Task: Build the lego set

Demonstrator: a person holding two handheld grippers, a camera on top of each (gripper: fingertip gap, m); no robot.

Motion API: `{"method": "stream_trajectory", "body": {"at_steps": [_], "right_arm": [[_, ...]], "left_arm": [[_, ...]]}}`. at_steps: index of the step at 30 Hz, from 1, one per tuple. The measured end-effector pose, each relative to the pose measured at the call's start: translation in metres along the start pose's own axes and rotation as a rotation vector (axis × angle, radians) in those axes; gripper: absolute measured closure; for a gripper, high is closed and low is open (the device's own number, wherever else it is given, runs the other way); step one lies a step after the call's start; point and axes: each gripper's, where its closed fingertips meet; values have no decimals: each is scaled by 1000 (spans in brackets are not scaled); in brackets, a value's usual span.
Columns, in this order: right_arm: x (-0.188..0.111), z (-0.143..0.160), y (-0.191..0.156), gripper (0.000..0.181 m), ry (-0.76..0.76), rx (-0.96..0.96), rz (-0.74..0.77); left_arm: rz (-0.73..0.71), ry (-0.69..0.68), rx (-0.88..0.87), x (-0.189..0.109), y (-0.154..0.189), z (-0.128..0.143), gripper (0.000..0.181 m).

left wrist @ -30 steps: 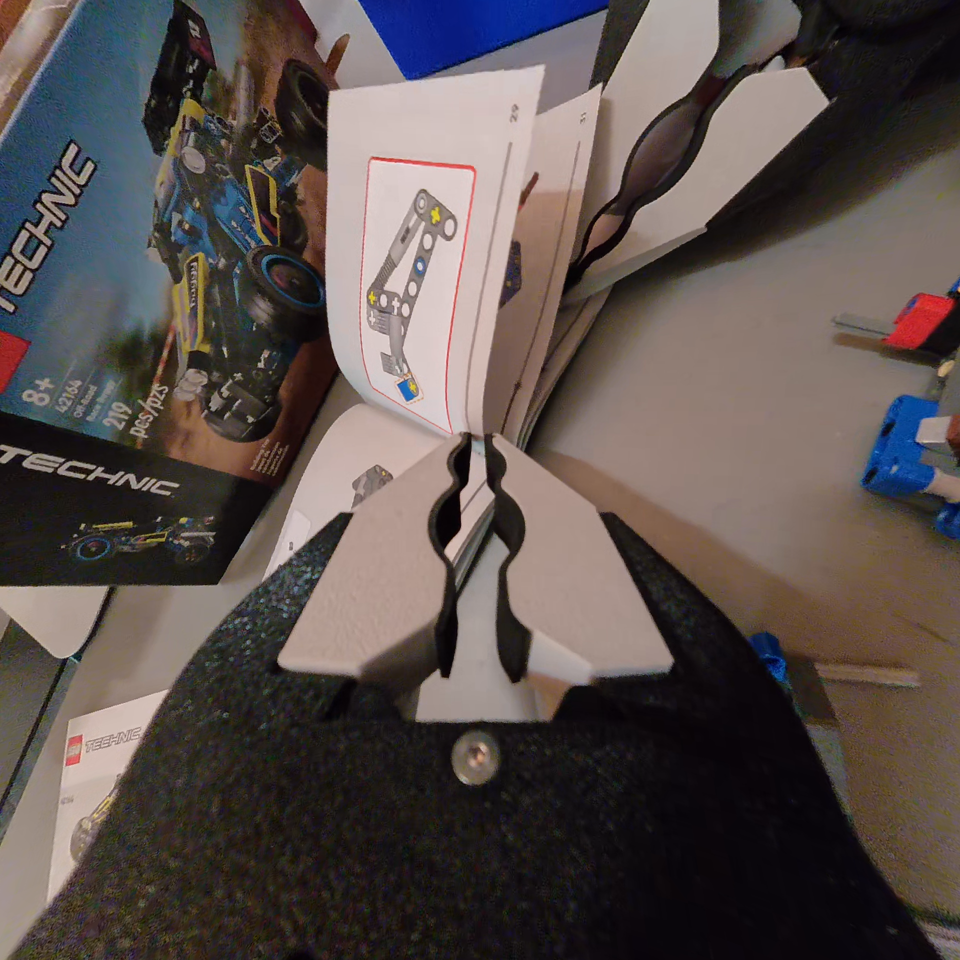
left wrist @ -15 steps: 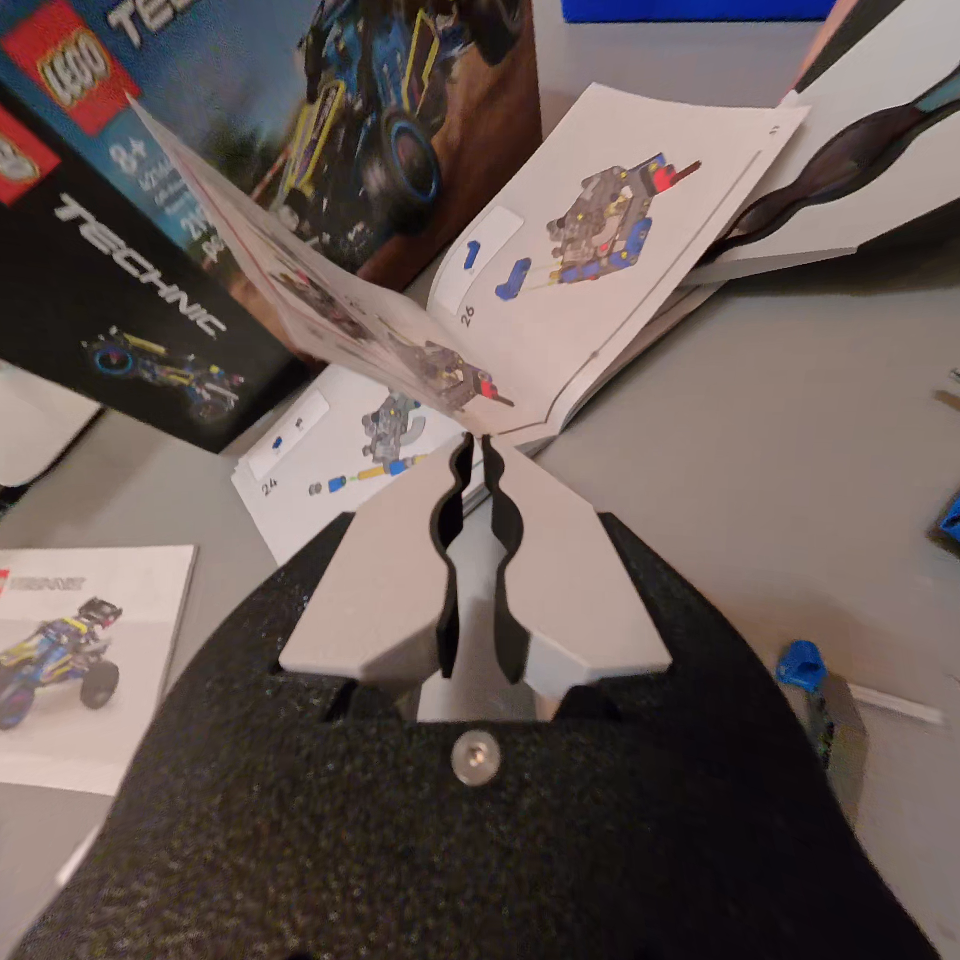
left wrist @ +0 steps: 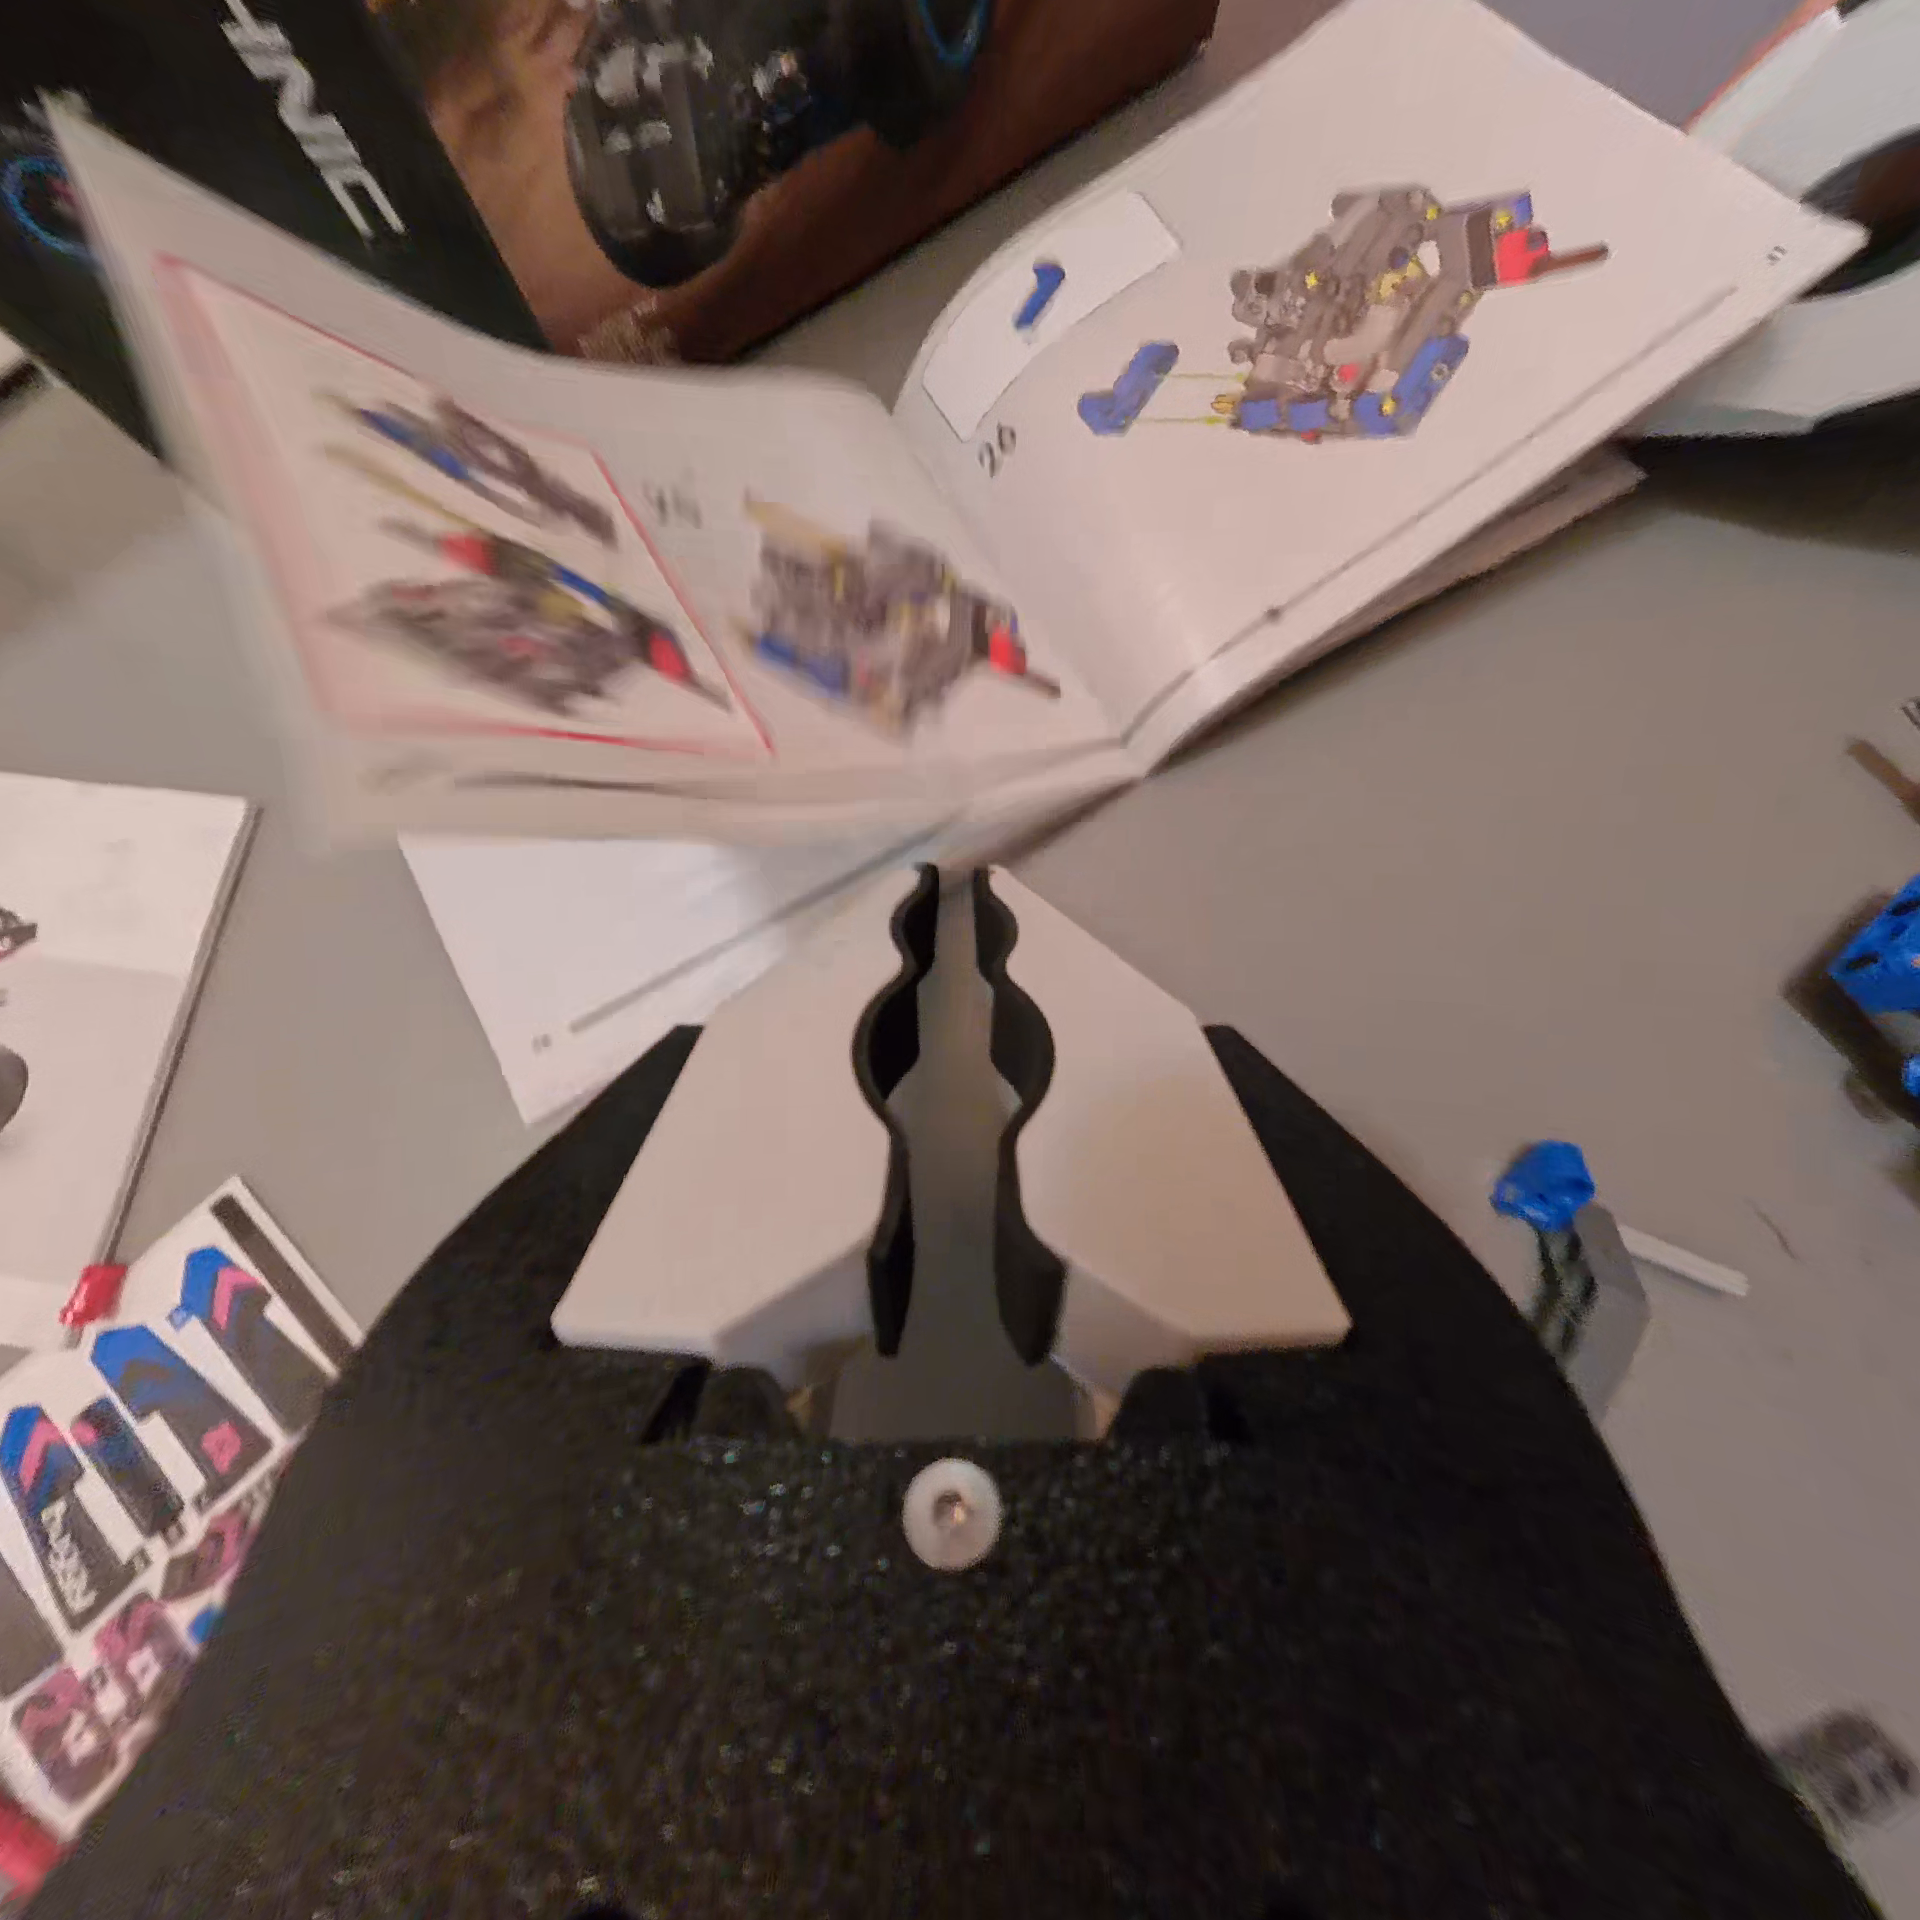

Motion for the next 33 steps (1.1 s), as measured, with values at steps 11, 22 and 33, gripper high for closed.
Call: {"method": "stream_trajectory", "body": {"at_steps": [11, 22, 33], "right_arm": [[1, 0, -1, 181, -11, -19, 4], [4, -12, 10, 181, 38, -76, 139], [9, -6, -2, 181, -34, -211, 121]], "left_arm": [[-265, 160, 325, -35, -24, -42, 181], [-359, -69, 540, 5, -11, -1, 181], [-250, 116, 575, -19, 37, -34, 169]]}}
Point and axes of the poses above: each gripper's, where its closed fingertips meet, x out along the fingers, z out of its underside, y = z × x across the jaws, and after that the axes turned 11 degrees about -y, right-handed
